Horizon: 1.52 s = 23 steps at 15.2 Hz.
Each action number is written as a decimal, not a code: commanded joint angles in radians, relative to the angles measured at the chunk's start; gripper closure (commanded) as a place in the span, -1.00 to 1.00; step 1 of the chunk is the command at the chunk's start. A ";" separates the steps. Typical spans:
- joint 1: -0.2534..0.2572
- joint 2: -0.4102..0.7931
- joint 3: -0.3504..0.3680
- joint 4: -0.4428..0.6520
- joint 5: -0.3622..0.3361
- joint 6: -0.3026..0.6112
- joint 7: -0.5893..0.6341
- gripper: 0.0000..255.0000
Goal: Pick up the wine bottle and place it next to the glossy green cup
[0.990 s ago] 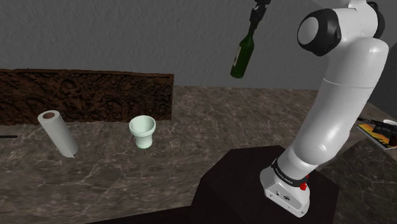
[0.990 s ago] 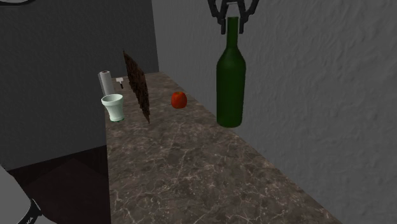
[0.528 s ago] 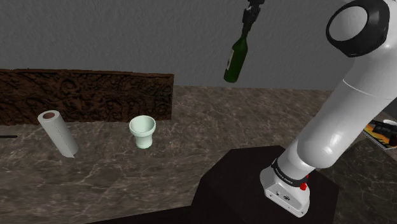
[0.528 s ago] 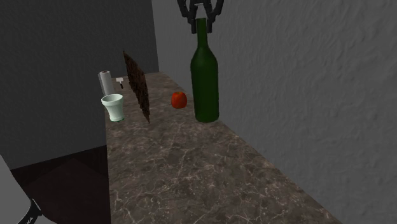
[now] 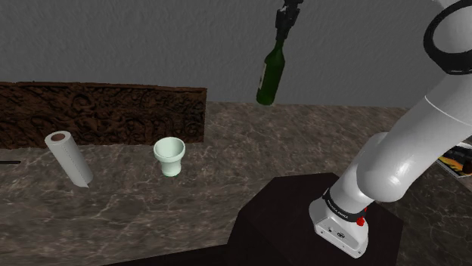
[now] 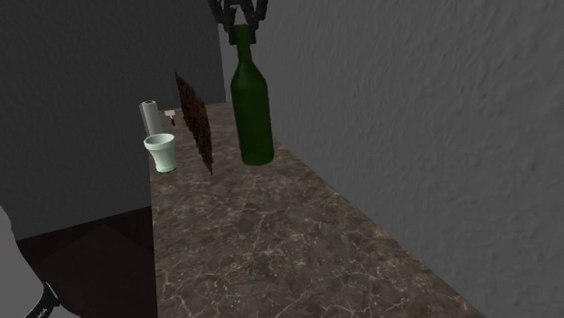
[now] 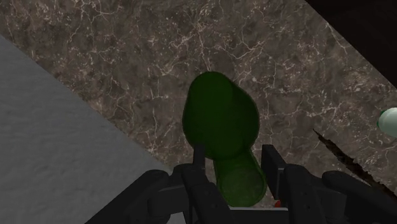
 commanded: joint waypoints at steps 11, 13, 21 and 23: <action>0.126 -0.084 0.182 -0.090 0.001 -0.014 0.310 1.00; 0.146 -0.082 0.211 -0.088 0.006 -0.018 0.360 1.00; 0.227 -0.032 0.326 -0.030 0.026 -0.037 0.554 1.00; 0.247 -0.008 0.353 -0.002 0.028 -0.044 0.603 1.00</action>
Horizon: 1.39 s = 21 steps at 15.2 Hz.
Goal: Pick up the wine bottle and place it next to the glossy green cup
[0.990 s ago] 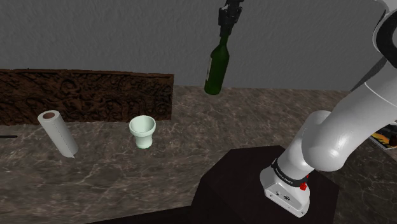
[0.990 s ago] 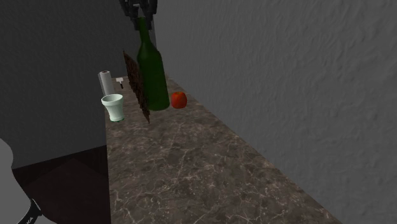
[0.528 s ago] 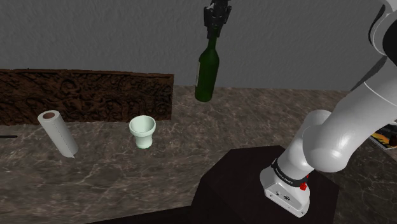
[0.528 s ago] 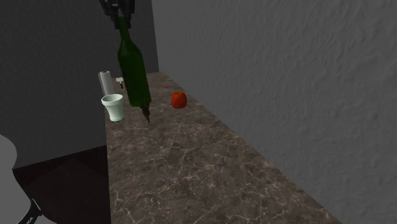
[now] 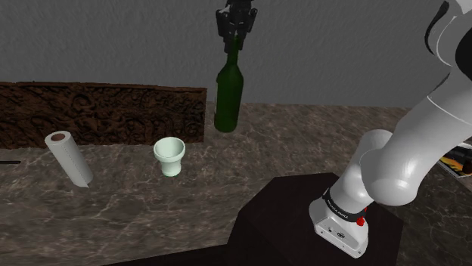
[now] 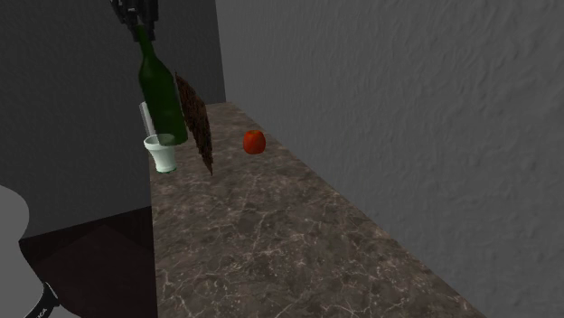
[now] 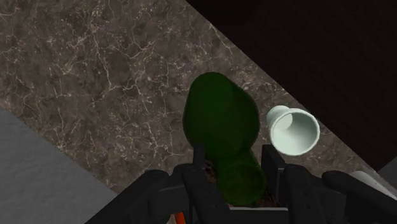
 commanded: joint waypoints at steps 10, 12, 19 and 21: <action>0.099 0.139 0.114 0.142 -0.003 -0.015 0.214 1.00; 0.098 0.127 0.113 0.100 -0.001 0.016 0.214 1.00; 0.096 0.097 0.111 -0.033 0.003 0.119 0.215 1.00; 0.096 0.091 0.110 -0.068 0.004 0.148 0.216 1.00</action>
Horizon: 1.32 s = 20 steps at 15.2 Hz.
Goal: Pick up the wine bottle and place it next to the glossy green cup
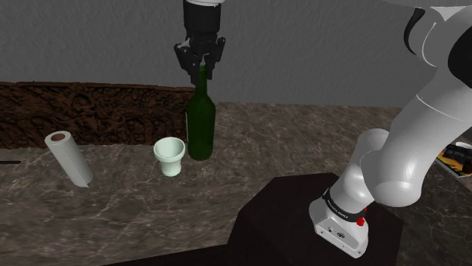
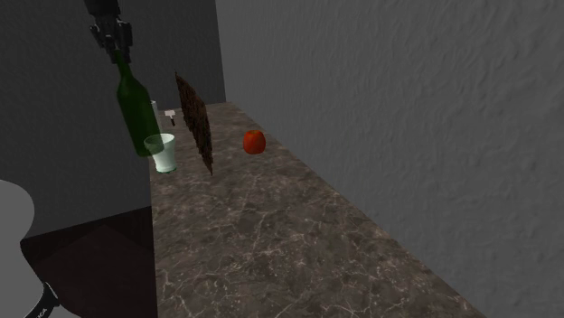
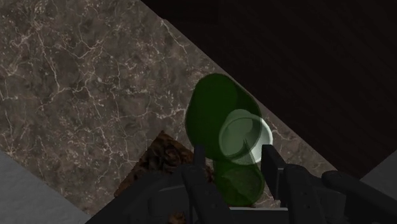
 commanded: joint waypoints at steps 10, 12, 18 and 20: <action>-0.001 -0.021 -0.001 -0.175 0.002 0.155 0.006 1.00; -0.001 -0.021 -0.001 -0.202 0.002 0.182 0.007 1.00; -0.001 -0.016 -0.001 -0.277 0.000 0.262 0.011 1.00; -0.001 -0.013 -0.001 -0.300 -0.001 0.288 0.013 1.00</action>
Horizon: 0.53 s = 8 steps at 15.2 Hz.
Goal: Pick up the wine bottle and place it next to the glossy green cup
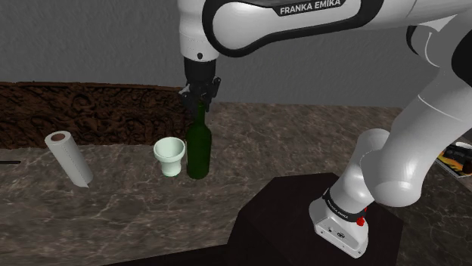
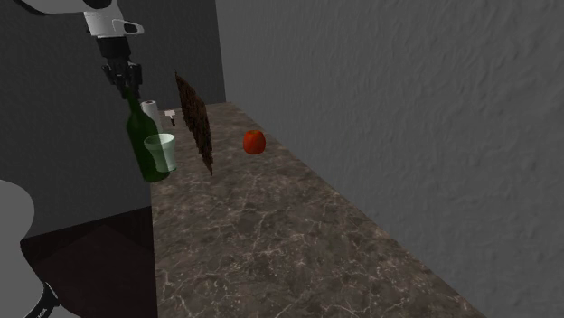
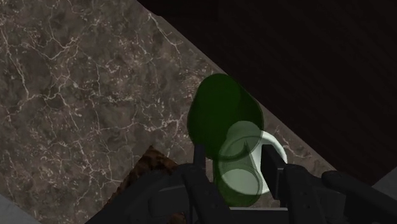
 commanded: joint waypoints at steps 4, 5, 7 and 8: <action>-0.001 0.010 0.000 -0.058 -0.003 0.069 0.003 1.00; -0.001 0.013 0.000 -0.068 -0.004 0.082 0.004 1.00; -0.001 0.013 0.000 -0.068 -0.004 0.082 0.004 1.00; -0.001 0.013 0.000 -0.068 -0.004 0.082 0.004 1.00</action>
